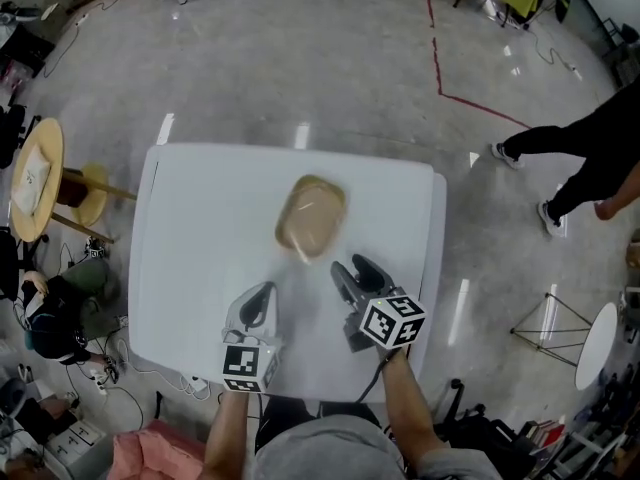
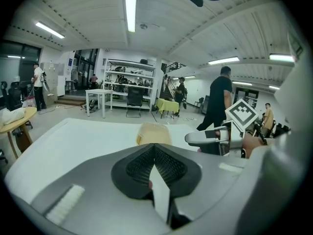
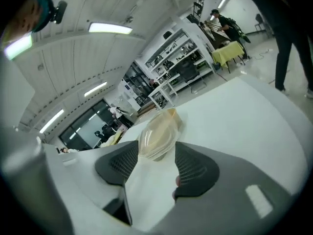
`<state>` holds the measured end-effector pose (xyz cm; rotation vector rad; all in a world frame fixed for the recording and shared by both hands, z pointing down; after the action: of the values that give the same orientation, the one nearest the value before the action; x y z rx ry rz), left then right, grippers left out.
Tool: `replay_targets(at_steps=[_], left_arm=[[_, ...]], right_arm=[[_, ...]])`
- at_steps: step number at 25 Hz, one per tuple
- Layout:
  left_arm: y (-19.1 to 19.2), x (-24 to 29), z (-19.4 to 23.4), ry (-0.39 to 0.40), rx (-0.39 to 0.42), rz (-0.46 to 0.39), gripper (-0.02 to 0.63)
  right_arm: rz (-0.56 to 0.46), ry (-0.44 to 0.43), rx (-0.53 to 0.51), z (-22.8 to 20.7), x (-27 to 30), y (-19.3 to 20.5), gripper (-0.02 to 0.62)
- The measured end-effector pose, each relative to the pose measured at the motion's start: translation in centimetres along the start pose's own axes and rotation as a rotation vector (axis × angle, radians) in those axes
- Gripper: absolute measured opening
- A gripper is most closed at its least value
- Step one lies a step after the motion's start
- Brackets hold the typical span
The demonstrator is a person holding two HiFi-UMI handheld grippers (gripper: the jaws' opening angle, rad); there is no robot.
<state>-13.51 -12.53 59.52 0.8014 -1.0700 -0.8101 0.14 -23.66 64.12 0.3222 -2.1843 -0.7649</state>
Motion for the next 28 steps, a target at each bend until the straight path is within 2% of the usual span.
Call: replay_targets(at_steps=[5, 11, 22, 28], left_arm=[[0.5, 0.0, 0.1, -0.005, -0.003, 0.020, 0.011], [0.9, 0.1, 0.3, -0.018, -0.011, 0.043, 0.011], [0.6, 0.1, 0.7, -0.020, -0.014, 0.034, 0.011], [0.4, 0.1, 0.4, -0.018, -0.011, 0.030, 0.011]], right_arm=[[0.018, -0.044, 0.143, -0.7, 1.0, 0.1, 0.262], [0.032, -0.062, 0.223, -1.0, 2.1, 0.4, 0.301], [0.065, -0.105, 0.254, -0.3, 3.0, 0.7, 0.284], [0.062, -0.115, 0.255, -0.2, 2.8, 0.4, 0.208]])
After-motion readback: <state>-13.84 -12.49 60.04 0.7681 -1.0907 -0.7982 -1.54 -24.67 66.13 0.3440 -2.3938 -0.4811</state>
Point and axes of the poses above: the fingertips, and each gripper's own axes: x forward along the fingers, z to its left, y out of its underside, the point moved 3 cm from there along -x, backward along the fingers, and after that the axes turned 15 degrees about y, right-handed, at the moved point
